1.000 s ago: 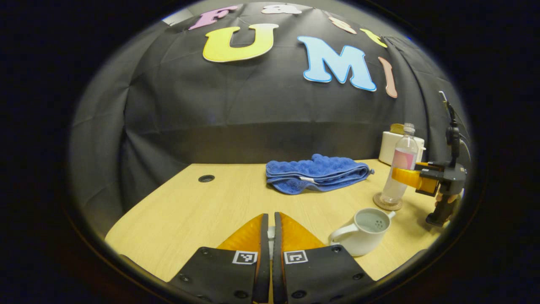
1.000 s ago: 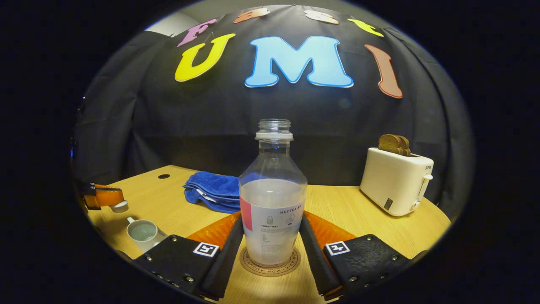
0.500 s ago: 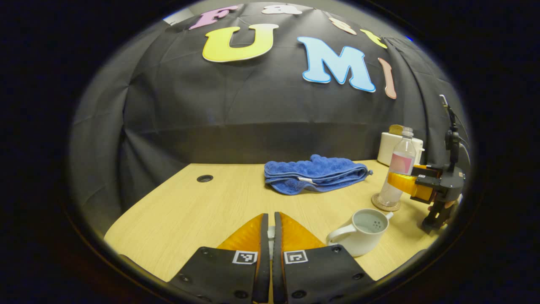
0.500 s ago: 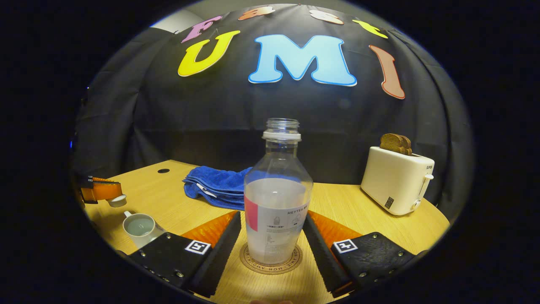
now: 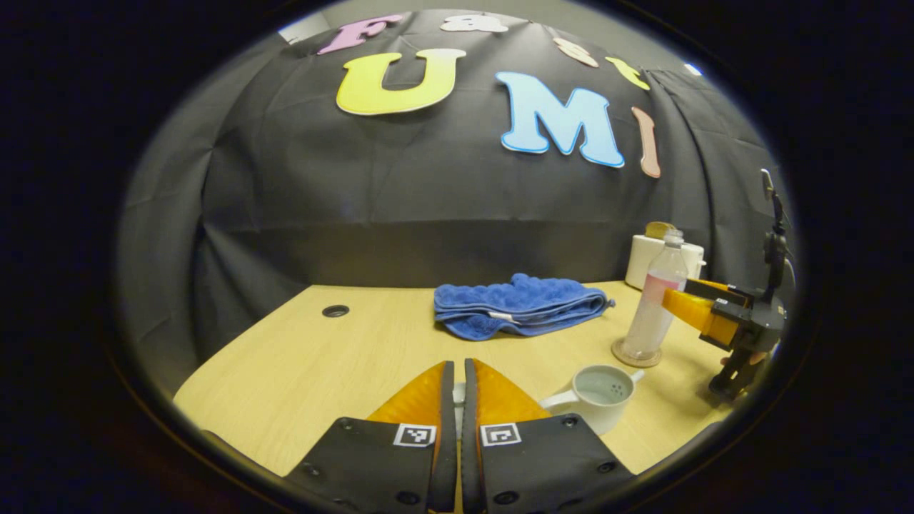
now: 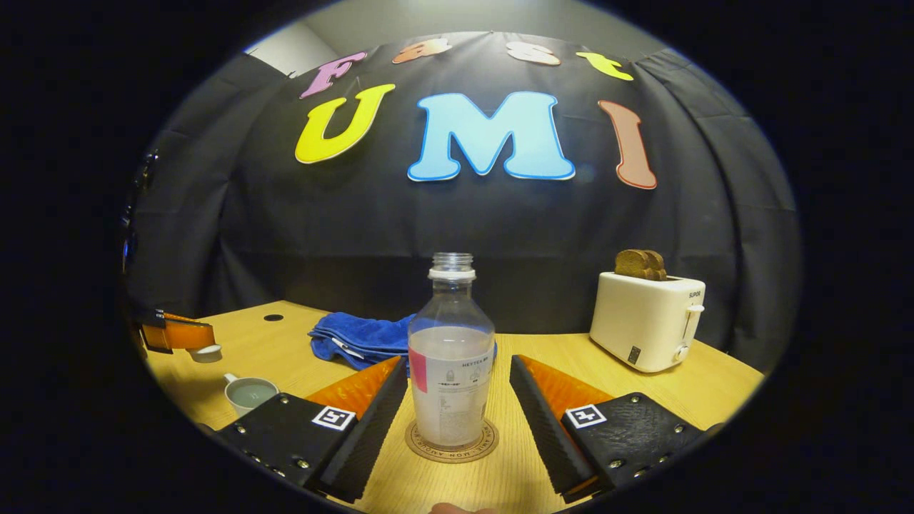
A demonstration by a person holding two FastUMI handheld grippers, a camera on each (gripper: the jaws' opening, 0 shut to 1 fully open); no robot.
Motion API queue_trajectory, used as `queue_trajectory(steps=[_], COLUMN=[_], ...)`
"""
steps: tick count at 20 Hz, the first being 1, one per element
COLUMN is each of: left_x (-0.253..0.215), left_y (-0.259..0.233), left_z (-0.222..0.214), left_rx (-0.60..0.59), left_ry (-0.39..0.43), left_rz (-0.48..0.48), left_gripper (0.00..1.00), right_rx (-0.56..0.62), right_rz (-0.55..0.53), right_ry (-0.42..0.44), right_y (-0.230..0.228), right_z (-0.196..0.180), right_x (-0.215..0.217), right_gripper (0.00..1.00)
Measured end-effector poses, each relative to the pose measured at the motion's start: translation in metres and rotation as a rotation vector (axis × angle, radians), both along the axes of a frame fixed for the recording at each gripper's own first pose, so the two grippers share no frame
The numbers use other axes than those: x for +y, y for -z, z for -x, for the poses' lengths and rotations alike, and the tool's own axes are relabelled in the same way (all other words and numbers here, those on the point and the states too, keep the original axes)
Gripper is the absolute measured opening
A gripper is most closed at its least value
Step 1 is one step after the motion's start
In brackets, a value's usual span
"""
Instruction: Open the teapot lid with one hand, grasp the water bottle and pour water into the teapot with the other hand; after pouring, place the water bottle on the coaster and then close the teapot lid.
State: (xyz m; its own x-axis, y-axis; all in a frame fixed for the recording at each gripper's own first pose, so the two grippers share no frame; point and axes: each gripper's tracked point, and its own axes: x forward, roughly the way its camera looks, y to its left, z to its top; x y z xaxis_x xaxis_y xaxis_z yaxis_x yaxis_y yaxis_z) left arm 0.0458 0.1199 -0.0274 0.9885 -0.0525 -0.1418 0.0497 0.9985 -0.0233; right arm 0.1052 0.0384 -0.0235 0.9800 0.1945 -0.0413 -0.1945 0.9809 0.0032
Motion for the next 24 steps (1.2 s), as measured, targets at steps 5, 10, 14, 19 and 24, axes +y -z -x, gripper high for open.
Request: queue_trajectory(steps=[5, 10, 14, 19, 24], left_x=[-0.029, -0.079, -0.103, -0.119, -0.122], left_y=[-0.016, -0.023, -0.017, -0.011, 0.000], left_z=[0.001, 0.000, -0.002, -0.006, -0.010], left_rx=[-0.048, -0.070, -0.059, -0.055, -0.034], left_ry=[0.036, 0.104, 0.129, 0.136, 0.123], left_rz=[0.012, 0.009, 0.017, 0.027, 0.008], left_gripper=[0.10, 0.10, 0.09, 0.10, 0.09], right_rx=[-0.047, -0.045, -0.061, -0.060, -0.067], right_rz=[-0.037, -0.035, -0.002, 0.006, -0.007], right_ry=[0.034, 0.053, 0.068, 0.067, 0.046], right_y=[-0.014, -0.010, -0.011, -0.009, -0.012], right_z=[0.023, 0.040, 0.052, 0.058, 0.061], right_x=[-0.021, -0.038, -0.048, -0.049, -0.044], right_gripper=[0.92, 0.92, 0.92, 0.92, 0.92])
